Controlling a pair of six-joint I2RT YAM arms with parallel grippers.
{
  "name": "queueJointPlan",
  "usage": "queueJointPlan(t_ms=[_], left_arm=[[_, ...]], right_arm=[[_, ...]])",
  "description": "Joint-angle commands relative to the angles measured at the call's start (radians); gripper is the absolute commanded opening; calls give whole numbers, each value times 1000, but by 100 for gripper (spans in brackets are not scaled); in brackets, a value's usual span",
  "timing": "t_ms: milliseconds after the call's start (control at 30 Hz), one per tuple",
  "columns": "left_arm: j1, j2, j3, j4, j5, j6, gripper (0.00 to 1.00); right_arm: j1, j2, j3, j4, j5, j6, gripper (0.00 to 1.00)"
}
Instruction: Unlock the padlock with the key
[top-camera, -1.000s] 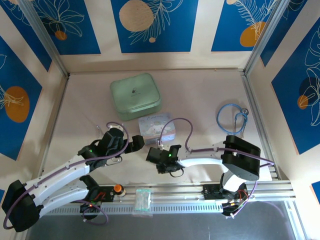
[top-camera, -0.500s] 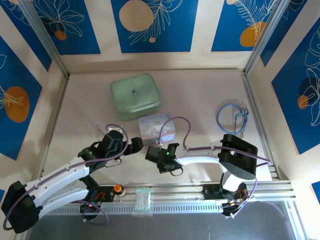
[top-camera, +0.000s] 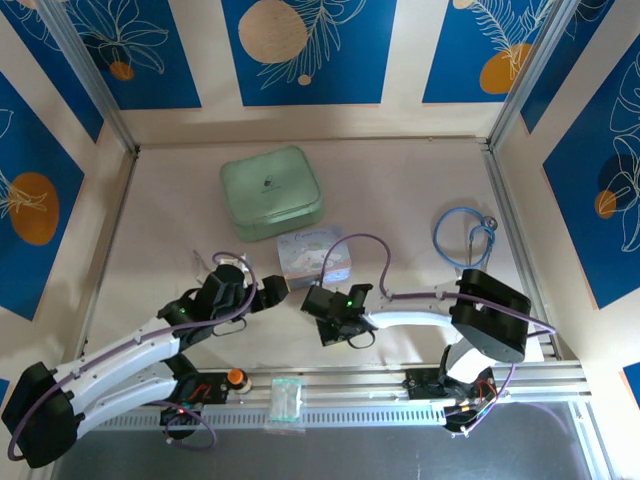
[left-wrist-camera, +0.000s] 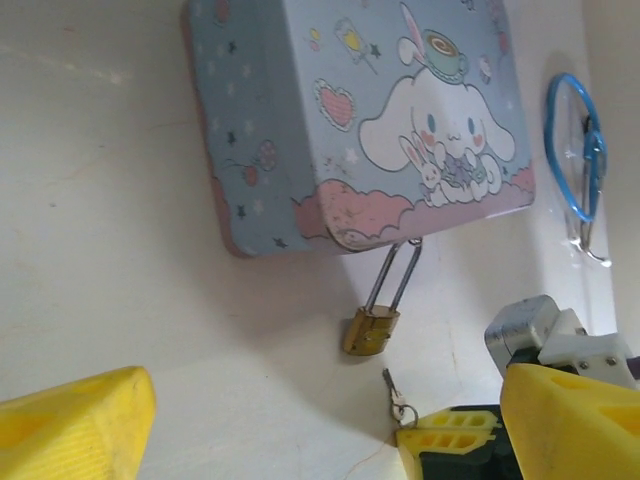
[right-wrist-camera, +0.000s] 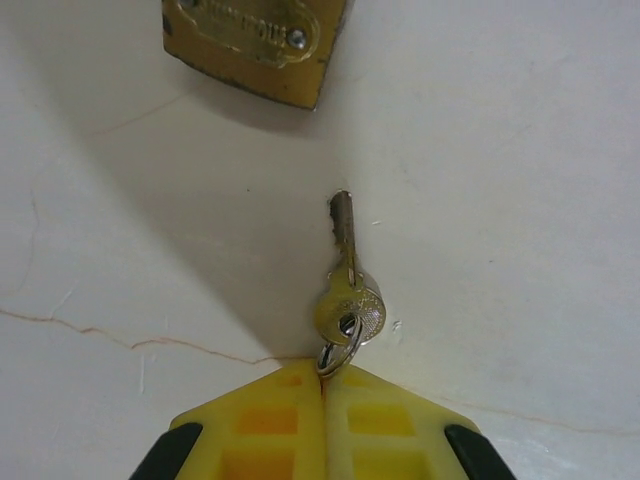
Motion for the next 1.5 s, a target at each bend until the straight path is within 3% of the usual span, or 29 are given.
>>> queueJointPlan(t_ms=[0,300,500,600,733,800,933,1033,1467], left_arm=[[-24,23,-20,132,51,-94,86],[-102,95,-17,249,39,-258,76],[-143,130,73,80,-45,-136,76],[-143,112,93,-27,-122,-102,69],[-138,53,61,-32,-159,-93,68],[-138,36,68,-69,-168,-79,68],[-138,5,70,-126,-181,-67,69],[-139,-25,47,-120,-185,-87,69],[-138,-62,16,-127,-205,-105,70]], right_arm=[[-20,-25,-65,117,-75,-97,0],[-110,-187,-172,216,-189,-262,0],[-118,-188,-125,128,-120,-224,0],[-95,-144,-68,122,-112,-180,5],[-64,-43,59,98,-107,-146,28],[-62,23,142,21,-86,-51,37],[-26,148,280,-118,-17,110,39],[-8,242,374,-235,42,155,50],[-15,340,417,-287,82,199,50]])
